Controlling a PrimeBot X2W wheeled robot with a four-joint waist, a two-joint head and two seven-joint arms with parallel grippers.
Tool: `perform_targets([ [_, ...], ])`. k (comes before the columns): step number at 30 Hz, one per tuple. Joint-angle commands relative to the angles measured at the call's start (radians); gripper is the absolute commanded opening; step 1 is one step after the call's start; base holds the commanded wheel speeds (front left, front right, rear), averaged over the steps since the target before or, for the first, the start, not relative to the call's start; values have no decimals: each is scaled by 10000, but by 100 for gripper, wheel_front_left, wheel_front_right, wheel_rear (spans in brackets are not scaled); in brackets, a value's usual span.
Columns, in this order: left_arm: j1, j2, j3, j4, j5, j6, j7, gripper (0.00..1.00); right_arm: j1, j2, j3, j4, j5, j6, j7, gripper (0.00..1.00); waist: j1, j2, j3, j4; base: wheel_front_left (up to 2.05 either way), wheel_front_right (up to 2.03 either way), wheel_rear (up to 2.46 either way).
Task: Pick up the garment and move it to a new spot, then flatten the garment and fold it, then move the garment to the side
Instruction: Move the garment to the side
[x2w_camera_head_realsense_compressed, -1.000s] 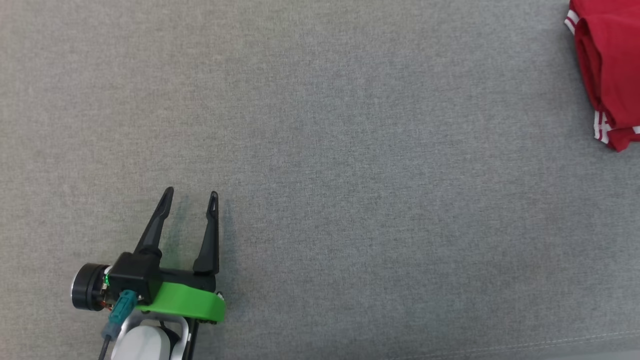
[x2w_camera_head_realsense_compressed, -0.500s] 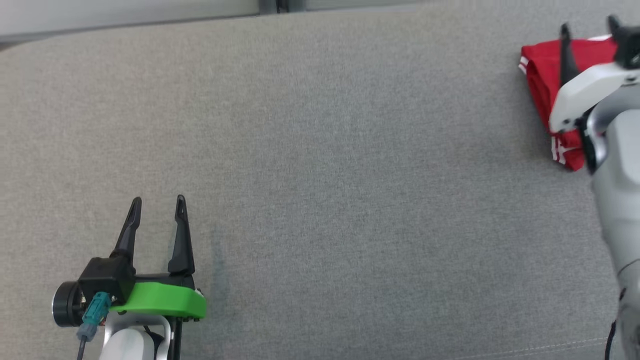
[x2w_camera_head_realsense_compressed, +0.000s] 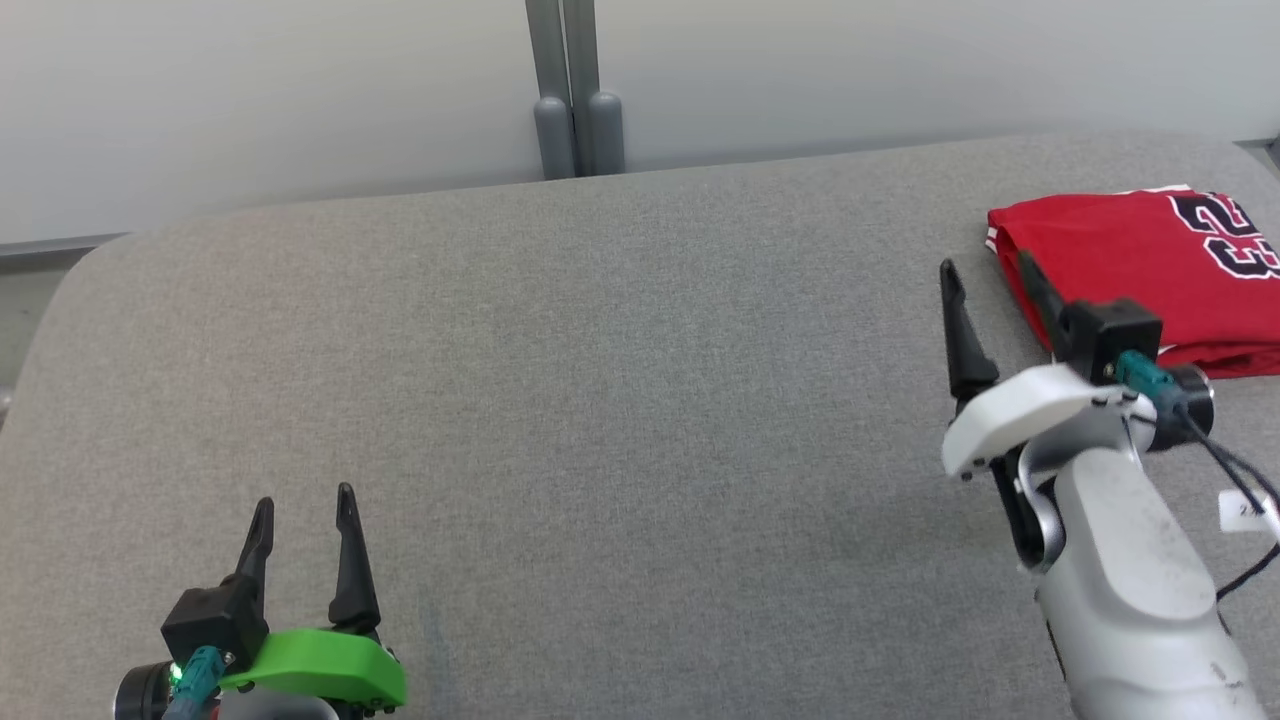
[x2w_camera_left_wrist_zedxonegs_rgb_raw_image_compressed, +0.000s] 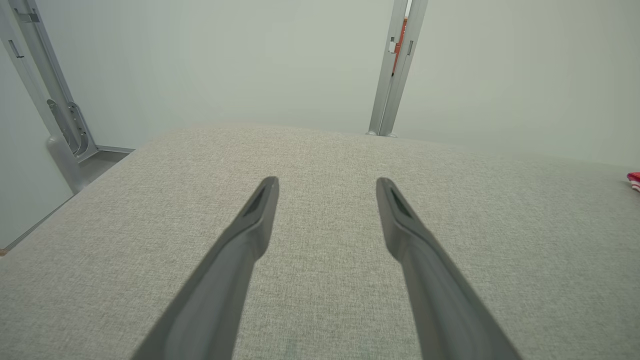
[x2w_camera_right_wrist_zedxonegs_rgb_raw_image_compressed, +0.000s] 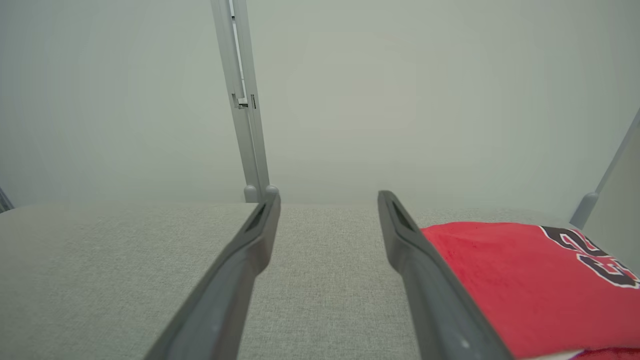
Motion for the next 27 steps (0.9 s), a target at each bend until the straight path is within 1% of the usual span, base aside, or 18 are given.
perform_targets([
  [1, 135, -20, 14, 39, 16, 78, -46, 100, 450, 92, 28, -253, 98, -15, -37, 100, 0, 0, -405, 3, 0, 0, 0],
  [6, 334, -66, -44, 118, -33, 113, -89, 100, 2017, 394, 179, -1486, 395, -15, -38, 100, 0, 0, -572, 36, 0, 0, 0],
  [13, 578, -121, -177, 137, 2, 104, -130, 100, 3402, 414, 821, -2639, 1284, -15, -36, 100, 0, 0, -661, 115, 0, 0, 0],
  [18, 685, -158, -252, 90, 15, 91, -156, 100, 3905, 418, 785, -3057, 1436, -15, -33, 100, 0, 0, -694, 189, 0, 0, 0],
  [27, 748, -155, -369, 52, 135, 59, -184, 100, 4121, 420, 703, -3137, 1442, -15, -34, 100, 0, 0, -759, 276, 0, 0, 0],
])
